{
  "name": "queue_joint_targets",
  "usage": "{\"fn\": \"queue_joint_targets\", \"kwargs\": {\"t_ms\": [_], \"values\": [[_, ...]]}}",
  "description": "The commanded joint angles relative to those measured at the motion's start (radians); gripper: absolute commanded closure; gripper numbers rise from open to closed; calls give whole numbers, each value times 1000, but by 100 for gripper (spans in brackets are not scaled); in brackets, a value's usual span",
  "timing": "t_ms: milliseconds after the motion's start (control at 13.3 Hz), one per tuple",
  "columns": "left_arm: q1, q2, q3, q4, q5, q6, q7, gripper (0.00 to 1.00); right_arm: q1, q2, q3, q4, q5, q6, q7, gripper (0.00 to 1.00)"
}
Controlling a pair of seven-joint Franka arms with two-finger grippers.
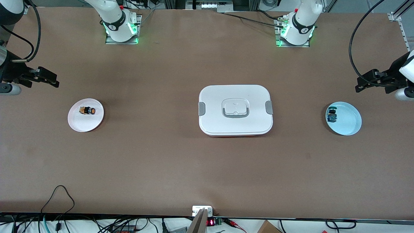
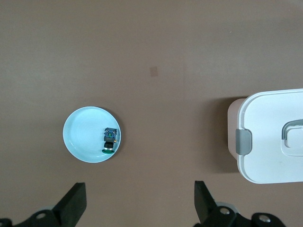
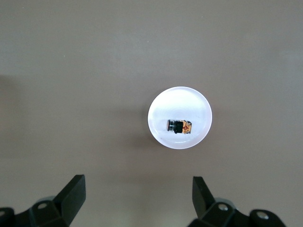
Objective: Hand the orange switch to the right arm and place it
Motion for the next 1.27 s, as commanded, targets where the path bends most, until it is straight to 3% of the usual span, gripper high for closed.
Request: {"fn": "queue_joint_targets", "kwargs": {"t_ms": [0,300,1199], "values": [[7,15,-2,32,9,-22,18,0,16,-11,-10,12,7,-20,10,0],[7,15,-4,32,9,-22,17,0,7,-2,-16,64,7,-66,10,0],[7,15,-3,32,9,-22,17,0,6,-1,-16,79,7,-102,31,0]]}}
